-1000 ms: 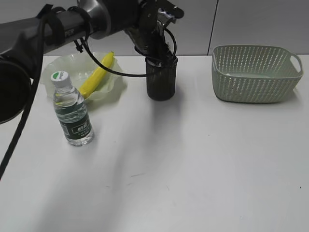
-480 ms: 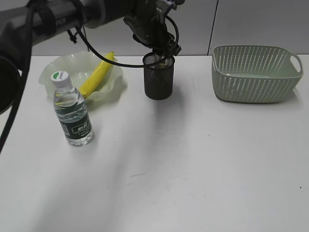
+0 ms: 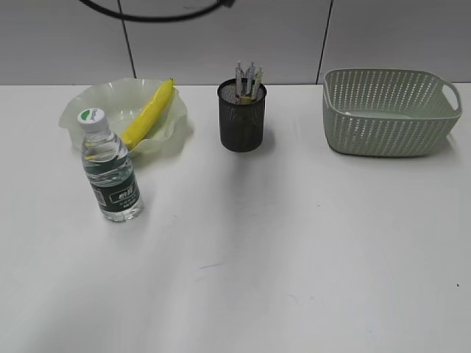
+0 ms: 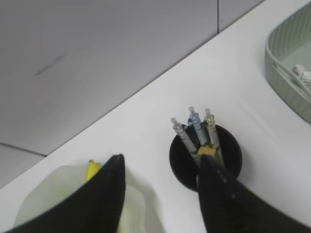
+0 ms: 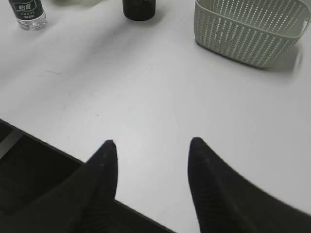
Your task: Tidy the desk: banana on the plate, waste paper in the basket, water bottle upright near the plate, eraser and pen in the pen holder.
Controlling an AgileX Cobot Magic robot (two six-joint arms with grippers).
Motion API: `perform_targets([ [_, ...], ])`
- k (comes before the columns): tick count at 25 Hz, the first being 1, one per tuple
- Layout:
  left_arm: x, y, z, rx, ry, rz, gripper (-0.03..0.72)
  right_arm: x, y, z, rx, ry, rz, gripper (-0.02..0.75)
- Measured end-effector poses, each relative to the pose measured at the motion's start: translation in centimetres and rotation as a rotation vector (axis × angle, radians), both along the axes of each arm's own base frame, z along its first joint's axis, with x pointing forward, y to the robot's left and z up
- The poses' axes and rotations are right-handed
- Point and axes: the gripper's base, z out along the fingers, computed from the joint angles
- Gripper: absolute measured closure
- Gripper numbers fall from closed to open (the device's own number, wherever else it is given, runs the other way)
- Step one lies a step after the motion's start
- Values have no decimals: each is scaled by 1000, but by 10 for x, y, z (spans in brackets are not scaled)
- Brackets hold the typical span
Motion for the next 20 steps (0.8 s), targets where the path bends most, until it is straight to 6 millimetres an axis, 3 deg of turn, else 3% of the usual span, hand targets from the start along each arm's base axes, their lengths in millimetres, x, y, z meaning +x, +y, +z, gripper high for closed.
perform_targets([
  [9, -93, 70, 139, -158, -109, 71, 319, 0, 0, 0, 0, 0, 0, 353],
  [14, -161, 114, 205, -318, -230, 43, 319, 0, 0, 0, 0, 0, 0, 353],
  [17, -204, 144, 227, -377, -282, 28, 321, 0, 0, 0, 0, 0, 0, 353],
  [20, -237, 168, 224, -377, -276, 28, 324, 0, 0, 0, 0, 0, 0, 353],
])
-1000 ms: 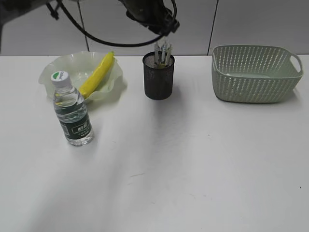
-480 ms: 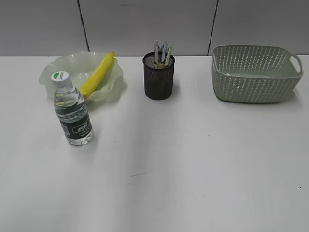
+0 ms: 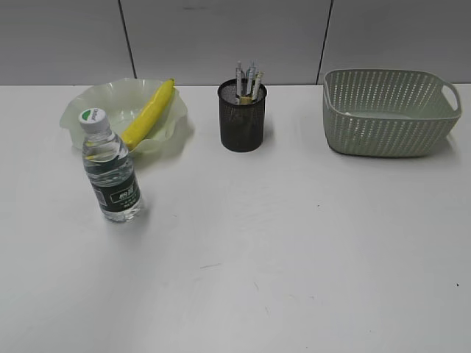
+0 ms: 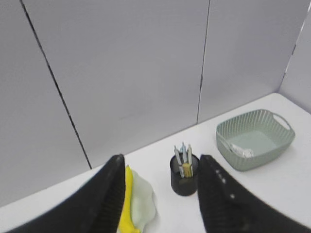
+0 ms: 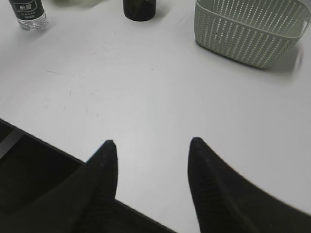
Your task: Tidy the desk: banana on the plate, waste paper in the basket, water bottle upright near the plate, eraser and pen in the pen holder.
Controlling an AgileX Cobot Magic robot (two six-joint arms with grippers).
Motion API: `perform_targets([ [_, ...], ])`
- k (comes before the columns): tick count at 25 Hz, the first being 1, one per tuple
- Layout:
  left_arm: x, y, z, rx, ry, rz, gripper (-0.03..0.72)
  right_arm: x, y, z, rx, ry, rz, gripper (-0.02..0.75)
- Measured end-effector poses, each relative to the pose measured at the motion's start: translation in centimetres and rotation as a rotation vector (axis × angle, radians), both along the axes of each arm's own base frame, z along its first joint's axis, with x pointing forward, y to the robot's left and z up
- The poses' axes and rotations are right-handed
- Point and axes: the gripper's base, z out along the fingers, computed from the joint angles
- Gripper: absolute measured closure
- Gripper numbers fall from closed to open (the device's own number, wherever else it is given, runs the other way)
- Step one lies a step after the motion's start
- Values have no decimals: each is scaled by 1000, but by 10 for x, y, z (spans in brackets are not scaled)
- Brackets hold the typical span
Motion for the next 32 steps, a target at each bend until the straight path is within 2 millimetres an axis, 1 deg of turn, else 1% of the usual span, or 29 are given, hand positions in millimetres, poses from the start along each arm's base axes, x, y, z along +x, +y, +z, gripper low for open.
perform_targets([
  [1, -14, 10, -2, -1, 0, -1, 325, 0, 0, 0, 0, 0, 0, 353],
  [2, -25, 18, -10, 7, 13, -1, 326, 0, 0, 0, 0, 0, 0, 353],
  [3, -33, 24, -20, 25, 37, -1, 325, 0, 0, 0, 0, 0, 0, 353],
  [5, -58, 43, -39, 38, 57, -1, 325, 0, 0, 0, 0, 0, 0, 353],
  [6, -75, 55, -50, 39, 61, -1, 325, 0, 0, 0, 0, 0, 0, 353],
  [8, -92, 67, -78, 62, 97, -1, 325, 0, 0, 0, 0, 0, 0, 353],
  [9, -100, 73, -95, 77, 120, -1, 325, 0, 0, 0, 0, 0, 0, 353],
  [11, -113, 82, -131, 110, 171, -3, 325, 0, 0, 0, 0, 0, 0, 353],
  [13, -128, 93, -162, 123, 193, -5, 325, 0, 0, 0, 0, 0, 0, 353],
  [15, -139, 101, -194, 141, 218, -5, 325, 0, 0, 0, 0, 0, 0, 353],
  [18, -147, 106, -244, 164, 256, -13, 325, 0, 0, 0, 0, 0, 0, 353],
  [21, -152, 106, -279, 138, 252, -39, 325, 0, 0, 0, 0, 0, 0, 353],
  [22, -153, 106, -287, 121, 240, -47, 325, 0, 0, 0, 0, 0, 0, 353],
  [23, -155, 106, -290, 105, 233, -55, 326, 0, 0, 0, 0, 0, 0, 353],
  [27, -157, 107, -290, 73, 194, -63, 342, 0, 0, 0, 0, 0, 0, 353],
  [32, -159, 104, -290, 45, 208, -85, 353, 0, 0, 0, 0, 0, 0, 353],
])
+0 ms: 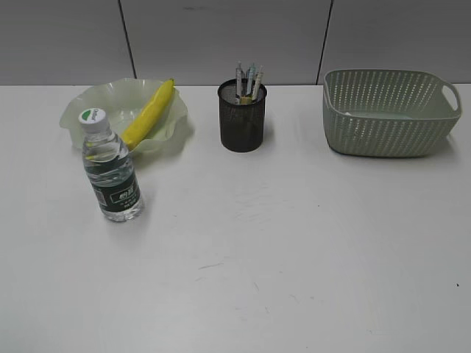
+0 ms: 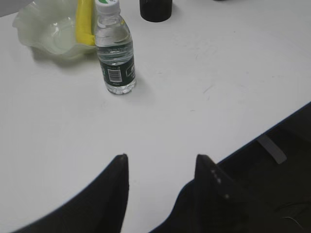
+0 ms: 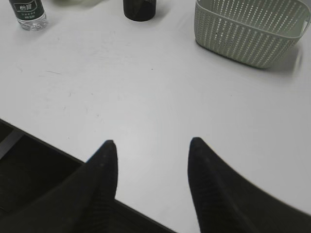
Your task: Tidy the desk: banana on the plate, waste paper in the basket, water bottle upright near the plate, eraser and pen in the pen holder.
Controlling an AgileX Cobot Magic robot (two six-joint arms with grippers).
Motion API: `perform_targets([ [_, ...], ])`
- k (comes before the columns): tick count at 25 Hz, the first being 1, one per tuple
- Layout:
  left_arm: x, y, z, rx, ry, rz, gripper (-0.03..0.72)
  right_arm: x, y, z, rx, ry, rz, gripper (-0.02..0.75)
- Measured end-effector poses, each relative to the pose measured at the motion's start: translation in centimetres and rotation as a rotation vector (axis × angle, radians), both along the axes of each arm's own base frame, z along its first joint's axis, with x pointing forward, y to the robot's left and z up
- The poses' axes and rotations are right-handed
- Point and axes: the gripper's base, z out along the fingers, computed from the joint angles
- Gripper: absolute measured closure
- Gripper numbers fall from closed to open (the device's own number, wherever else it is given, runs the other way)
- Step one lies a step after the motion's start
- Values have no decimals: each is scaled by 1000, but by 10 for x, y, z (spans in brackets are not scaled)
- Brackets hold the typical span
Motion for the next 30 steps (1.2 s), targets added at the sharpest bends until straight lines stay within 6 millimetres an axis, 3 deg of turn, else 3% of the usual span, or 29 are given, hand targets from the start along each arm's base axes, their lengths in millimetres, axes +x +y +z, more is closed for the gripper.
perform_targets([
  [16, 0, 0, 0, -4, 3, 6, 449, 0, 0, 0, 1, 1, -4, 353],
  [26, -6, 6, 0, -18, -32, 482, 452, -1, 0, 0, 6, 2, -369, 353],
  [30, -16, 7, 0, -40, -96, 556, 452, -3, 0, 0, 11, -14, -471, 353],
])
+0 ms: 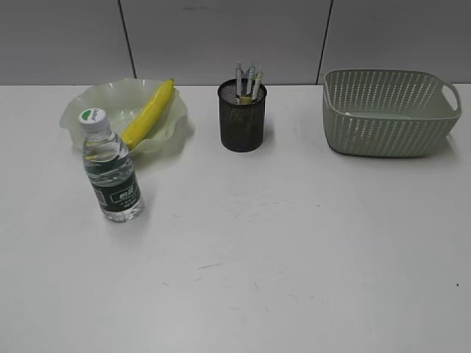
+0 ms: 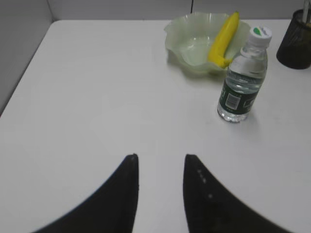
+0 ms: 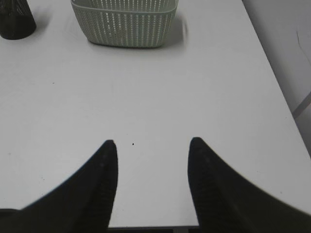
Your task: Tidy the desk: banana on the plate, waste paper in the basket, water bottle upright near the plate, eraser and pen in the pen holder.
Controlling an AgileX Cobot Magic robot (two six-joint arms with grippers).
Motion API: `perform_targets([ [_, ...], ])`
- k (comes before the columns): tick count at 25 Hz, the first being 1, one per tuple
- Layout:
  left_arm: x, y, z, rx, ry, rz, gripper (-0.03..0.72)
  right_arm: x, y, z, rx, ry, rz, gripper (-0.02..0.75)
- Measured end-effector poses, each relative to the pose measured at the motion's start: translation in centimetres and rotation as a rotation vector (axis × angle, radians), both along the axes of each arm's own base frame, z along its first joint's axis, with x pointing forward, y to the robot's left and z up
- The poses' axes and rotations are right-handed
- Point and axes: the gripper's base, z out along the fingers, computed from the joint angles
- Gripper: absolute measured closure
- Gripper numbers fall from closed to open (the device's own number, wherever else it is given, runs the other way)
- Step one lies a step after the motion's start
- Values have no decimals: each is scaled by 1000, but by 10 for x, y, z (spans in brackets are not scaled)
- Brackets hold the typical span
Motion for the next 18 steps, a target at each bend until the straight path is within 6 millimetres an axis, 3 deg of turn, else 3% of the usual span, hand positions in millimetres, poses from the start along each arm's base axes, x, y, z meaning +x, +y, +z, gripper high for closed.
perform_targets([
  [18, -5, 0, 0, -4, -31, 3, 452, -4, 0, 0, 7, -24, -10, 353],
])
